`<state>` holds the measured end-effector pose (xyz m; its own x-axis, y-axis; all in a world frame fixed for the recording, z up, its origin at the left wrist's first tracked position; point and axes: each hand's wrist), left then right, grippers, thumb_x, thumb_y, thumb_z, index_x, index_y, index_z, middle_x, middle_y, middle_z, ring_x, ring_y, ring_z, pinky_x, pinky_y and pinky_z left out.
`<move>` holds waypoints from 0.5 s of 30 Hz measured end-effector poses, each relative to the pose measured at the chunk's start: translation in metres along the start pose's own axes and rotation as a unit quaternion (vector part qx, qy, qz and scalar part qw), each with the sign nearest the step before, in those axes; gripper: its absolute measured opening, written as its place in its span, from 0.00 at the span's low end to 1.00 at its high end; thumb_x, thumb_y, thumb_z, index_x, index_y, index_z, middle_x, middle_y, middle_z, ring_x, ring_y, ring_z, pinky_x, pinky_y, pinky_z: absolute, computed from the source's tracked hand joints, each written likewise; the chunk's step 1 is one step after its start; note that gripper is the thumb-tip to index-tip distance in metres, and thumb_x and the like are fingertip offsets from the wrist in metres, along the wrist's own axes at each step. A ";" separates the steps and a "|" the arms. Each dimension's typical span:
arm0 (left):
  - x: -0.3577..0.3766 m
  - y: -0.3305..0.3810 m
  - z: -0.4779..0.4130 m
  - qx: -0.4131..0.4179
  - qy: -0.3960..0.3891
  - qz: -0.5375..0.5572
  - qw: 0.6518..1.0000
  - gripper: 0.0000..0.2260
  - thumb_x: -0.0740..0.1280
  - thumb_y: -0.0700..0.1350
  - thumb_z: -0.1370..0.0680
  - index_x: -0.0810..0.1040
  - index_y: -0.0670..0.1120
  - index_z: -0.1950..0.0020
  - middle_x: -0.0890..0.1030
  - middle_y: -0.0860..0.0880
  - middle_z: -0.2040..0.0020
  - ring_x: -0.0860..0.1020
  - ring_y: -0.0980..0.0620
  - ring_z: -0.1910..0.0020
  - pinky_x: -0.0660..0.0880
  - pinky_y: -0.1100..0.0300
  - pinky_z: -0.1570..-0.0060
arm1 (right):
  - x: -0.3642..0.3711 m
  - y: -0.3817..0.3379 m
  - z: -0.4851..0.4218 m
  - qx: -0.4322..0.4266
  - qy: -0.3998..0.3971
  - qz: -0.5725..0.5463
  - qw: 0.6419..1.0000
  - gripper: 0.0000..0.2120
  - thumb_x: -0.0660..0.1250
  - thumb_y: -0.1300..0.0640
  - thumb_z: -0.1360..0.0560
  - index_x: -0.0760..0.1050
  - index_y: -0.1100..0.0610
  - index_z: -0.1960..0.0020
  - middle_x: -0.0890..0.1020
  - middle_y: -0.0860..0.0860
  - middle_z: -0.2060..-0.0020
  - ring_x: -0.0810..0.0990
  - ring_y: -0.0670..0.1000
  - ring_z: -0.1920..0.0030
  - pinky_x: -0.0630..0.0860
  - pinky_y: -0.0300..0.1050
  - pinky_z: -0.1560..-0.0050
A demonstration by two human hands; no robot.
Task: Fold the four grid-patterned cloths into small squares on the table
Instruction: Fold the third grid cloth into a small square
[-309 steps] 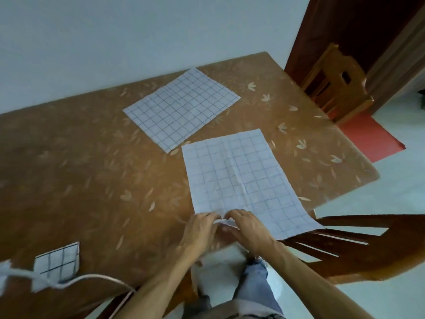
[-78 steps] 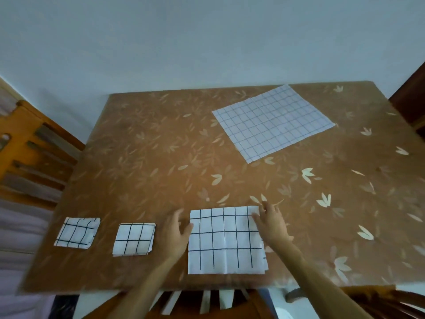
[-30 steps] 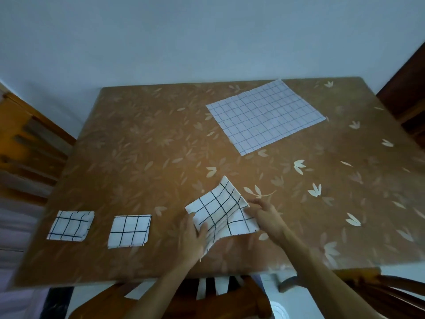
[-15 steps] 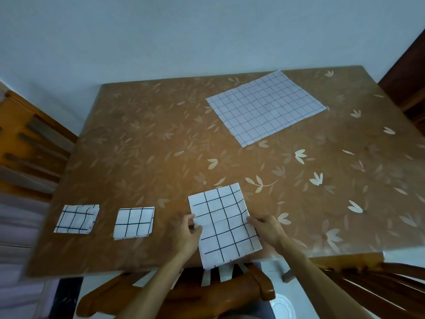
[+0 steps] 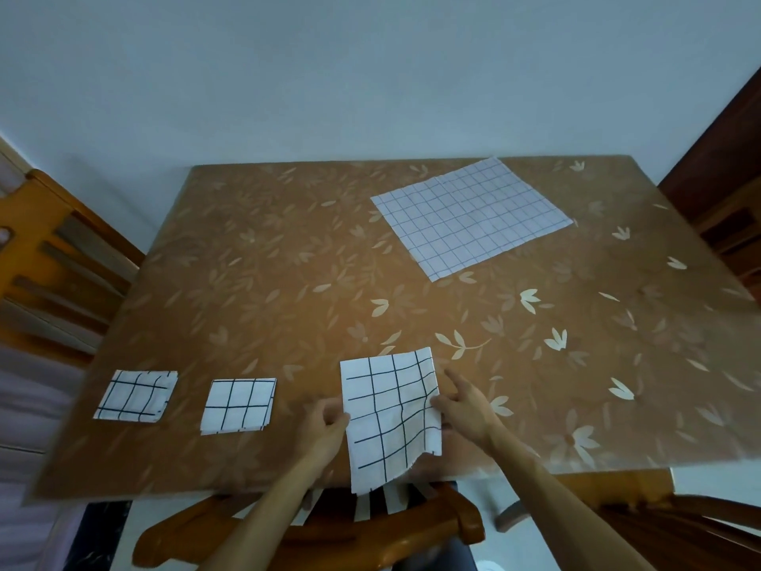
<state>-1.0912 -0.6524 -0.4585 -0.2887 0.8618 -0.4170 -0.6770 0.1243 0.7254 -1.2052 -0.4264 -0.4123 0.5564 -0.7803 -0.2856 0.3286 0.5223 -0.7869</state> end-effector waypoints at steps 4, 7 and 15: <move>-0.004 0.006 0.003 -0.035 -0.012 0.055 0.998 0.08 0.66 0.50 0.20 0.74 0.55 0.41 0.78 0.50 0.41 0.78 0.48 0.44 0.78 0.46 0.42 | -0.004 -0.023 0.017 -0.091 -0.016 -0.017 0.996 0.29 0.66 0.58 0.21 0.60 0.46 0.24 0.87 0.51 0.60 0.86 0.50 0.57 0.83 0.52 0.50; -0.003 0.019 0.008 -0.098 -0.066 0.167 0.979 0.13 0.64 0.50 0.19 0.73 0.48 0.36 0.81 0.44 0.44 0.81 0.45 0.48 0.79 0.49 0.47 | -0.010 -0.039 0.031 -0.147 -0.016 -0.009 0.989 0.29 0.67 0.56 0.20 0.60 0.45 0.23 0.74 0.44 0.76 0.77 0.42 0.66 0.77 0.49 0.39; 0.009 0.036 0.021 -0.145 -0.191 0.306 0.922 0.13 0.69 0.46 0.21 0.78 0.47 0.37 0.83 0.41 0.43 0.83 0.41 0.49 0.82 0.53 0.59 | -0.028 -0.047 0.049 -0.190 -0.017 -0.010 0.982 0.26 0.67 0.61 0.21 0.67 0.46 0.26 0.63 0.45 0.73 0.69 0.45 0.67 0.75 0.37 0.43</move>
<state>-1.1036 -0.6300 -0.4245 -0.4547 0.8442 0.2838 -0.6347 -0.5308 0.5616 -1.1985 -0.4120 -0.3404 0.5795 -0.7739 -0.2555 0.0339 0.3361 -0.9412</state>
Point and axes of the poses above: each hand's wrist, its own z-axis away from the middle knuckle, its own x-axis out of the palm, y = z × x
